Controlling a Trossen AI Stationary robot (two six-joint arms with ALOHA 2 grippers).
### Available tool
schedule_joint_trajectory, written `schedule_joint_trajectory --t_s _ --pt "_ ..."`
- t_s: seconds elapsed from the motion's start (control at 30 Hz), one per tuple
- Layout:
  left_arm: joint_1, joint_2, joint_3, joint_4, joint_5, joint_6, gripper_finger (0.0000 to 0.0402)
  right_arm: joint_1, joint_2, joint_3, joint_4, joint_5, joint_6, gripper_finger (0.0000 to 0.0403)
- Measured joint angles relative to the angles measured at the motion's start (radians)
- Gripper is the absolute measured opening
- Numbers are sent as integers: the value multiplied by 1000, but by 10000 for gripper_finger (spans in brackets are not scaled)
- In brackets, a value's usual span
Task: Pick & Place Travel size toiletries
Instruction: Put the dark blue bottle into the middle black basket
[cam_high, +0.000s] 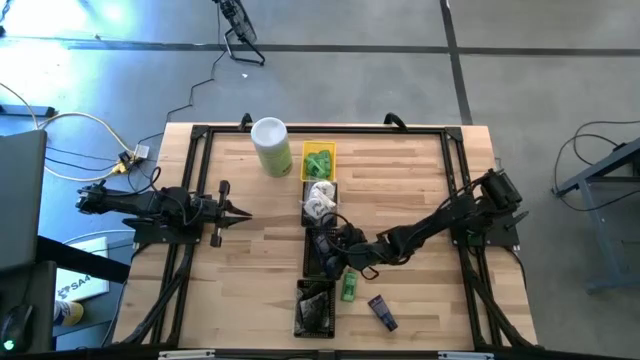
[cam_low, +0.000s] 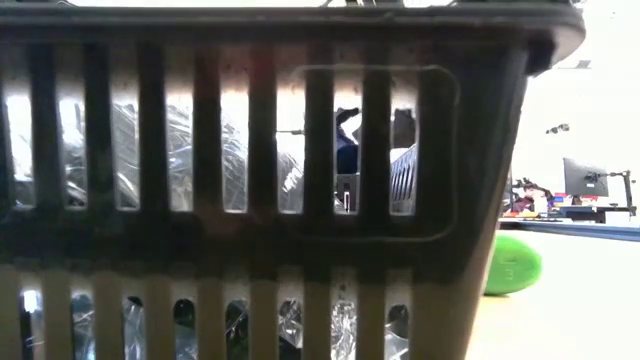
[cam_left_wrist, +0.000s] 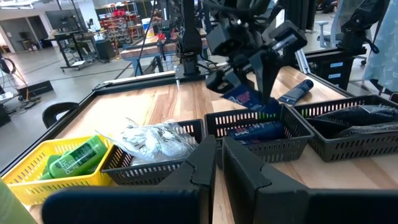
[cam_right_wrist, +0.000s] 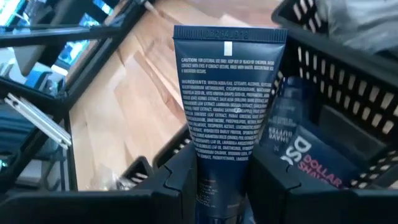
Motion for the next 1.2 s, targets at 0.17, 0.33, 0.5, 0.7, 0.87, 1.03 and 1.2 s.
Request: schedule_joint_trajectory --t_s 0.17,0.33,0.5,0.7,0.87,1.03,1.2 --pt "0 0 0 0 0 0 24 0 6 0 1 -23 2 105" --pt "0 0 0 0 0 0 24 0 6 0 0 -27 -4 105" --pt "0 0 0 0 0 0 24 0 6 0 0 -45 -4 105" --pt "0 0 0 0 0 0 24 0 6 0 0 -46 -5 105" --pt "0 0 0 0 0 0 24 0 6 0 0 -45 -5 105" --pt "0 0 0 0 0 0 24 0 6 0 0 -19 -5 116" --pt "0 0 0 0 0 0 24 0 6 0 0 -16 -5 150"
